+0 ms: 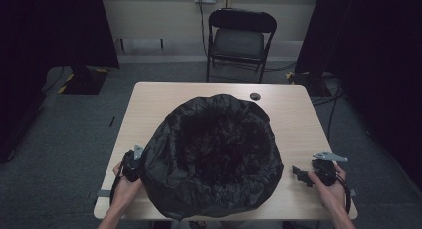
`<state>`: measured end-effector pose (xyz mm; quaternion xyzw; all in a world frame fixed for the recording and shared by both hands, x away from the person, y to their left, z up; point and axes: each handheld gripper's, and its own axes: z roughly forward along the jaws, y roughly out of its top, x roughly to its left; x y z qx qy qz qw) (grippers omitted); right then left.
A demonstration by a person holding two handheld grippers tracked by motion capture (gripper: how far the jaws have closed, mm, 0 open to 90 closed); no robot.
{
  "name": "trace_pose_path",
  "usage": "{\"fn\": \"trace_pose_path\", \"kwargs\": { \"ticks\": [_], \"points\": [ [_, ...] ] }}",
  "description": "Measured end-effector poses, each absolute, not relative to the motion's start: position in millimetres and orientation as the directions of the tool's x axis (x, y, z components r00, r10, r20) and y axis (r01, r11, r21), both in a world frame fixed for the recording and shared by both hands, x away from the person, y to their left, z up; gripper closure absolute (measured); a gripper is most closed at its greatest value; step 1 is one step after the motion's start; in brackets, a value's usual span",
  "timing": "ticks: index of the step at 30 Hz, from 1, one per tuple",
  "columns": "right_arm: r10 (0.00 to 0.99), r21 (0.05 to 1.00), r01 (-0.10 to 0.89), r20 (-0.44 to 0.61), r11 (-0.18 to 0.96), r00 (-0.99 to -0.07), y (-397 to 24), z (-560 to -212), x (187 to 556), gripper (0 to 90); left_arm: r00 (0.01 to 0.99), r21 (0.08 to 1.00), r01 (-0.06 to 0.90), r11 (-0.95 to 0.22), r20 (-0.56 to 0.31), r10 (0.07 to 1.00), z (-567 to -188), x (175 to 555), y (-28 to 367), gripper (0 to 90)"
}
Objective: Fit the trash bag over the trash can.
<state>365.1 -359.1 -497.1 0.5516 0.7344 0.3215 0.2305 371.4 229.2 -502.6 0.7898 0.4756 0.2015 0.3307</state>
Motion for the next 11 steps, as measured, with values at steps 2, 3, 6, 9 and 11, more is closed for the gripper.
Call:
{"fn": "trace_pose_path", "kwargs": {
  "ticks": [2, 3, 6, 9, 11],
  "points": [
    [0.963, 0.73, 0.658, 0.001, 0.184, -0.27, -360.1, -498.2, 364.5, 12.3, 0.465, 0.714, 0.619, -0.329, 0.004, 0.885, -502.6, 371.5, 229.2, 2.4],
    [0.964, 0.734, 0.654, -0.008, 0.186, -0.266, -360.1, -499.1, 364.1, 12.0, 0.465, 0.713, 0.62, -0.329, 0.004, 0.885, -502.6, 371.6, 229.1, 2.2],
    [0.965, 0.733, 0.655, -0.011, 0.186, -0.261, -359.7, -499.2, 363.7, 11.8, 0.463, 0.714, 0.619, -0.326, 0.002, 0.886, -502.8, 371.7, 228.9, 1.9],
    [0.966, 0.732, 0.656, -0.009, 0.184, -0.26, -359.7, -499.3, 363.8, 11.5, 0.463, 0.713, 0.622, -0.325, 0.0, 0.886, -502.8, 372.0, 228.9, 1.7],
    [0.966, 0.732, 0.656, -0.008, 0.183, -0.26, -359.8, -499.3, 363.9, 11.5, 0.463, 0.712, 0.622, -0.325, 0.0, 0.886, -502.7, 372.1, 228.8, 1.5]
  ]
}}
